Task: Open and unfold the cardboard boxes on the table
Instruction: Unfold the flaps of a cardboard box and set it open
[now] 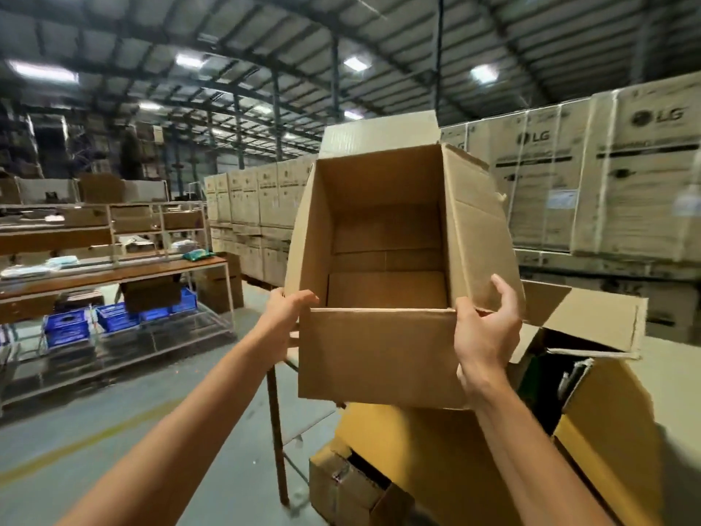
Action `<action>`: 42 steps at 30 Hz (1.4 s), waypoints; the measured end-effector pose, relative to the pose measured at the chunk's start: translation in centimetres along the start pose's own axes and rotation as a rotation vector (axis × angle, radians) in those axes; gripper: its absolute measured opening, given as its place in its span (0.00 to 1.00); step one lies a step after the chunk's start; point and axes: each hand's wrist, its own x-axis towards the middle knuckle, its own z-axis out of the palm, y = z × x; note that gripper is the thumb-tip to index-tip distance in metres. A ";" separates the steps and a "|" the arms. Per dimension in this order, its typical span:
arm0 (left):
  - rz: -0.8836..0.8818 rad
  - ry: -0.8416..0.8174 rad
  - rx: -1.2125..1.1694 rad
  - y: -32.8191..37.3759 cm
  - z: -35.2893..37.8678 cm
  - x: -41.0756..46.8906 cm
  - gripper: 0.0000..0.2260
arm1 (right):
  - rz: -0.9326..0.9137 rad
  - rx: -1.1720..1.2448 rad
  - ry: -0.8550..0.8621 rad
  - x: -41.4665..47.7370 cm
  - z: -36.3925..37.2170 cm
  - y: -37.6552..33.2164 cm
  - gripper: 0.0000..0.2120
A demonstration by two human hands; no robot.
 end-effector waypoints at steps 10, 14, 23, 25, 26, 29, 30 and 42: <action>0.311 -0.122 -0.061 2.2 11.9 9.8 0.32 | -0.108 -0.055 0.253 9.0 -0.2 1.3 0.28; 0.320 -0.201 -0.078 3.3 18.3 13.5 0.36 | -0.143 -0.096 0.338 14.5 -0.9 2.4 0.28; 0.262 -0.161 0.029 -1.1 29.1 21.1 0.31 | -0.027 -0.268 0.261 23.7 -3.0 9.2 0.30; 0.222 -0.105 0.138 -2.6 29.7 21.9 0.29 | 0.038 -0.298 0.216 24.3 -3.5 11.3 0.31; 0.205 -0.098 0.193 -3.3 29.9 22.4 0.29 | 0.076 -0.344 0.203 24.4 -3.7 12.5 0.32; 0.181 -0.137 0.356 -5.0 30.0 24.3 0.30 | 0.140 -0.529 0.198 24.2 -3.8 14.9 0.31; 0.171 -0.157 0.407 -5.3 30.2 24.8 0.30 | 0.129 -0.579 0.203 24.1 -3.8 15.3 0.30; 0.431 -0.273 0.864 -7.7 29.9 28.2 0.29 | 0.026 -0.993 0.291 24.1 -2.2 15.3 0.16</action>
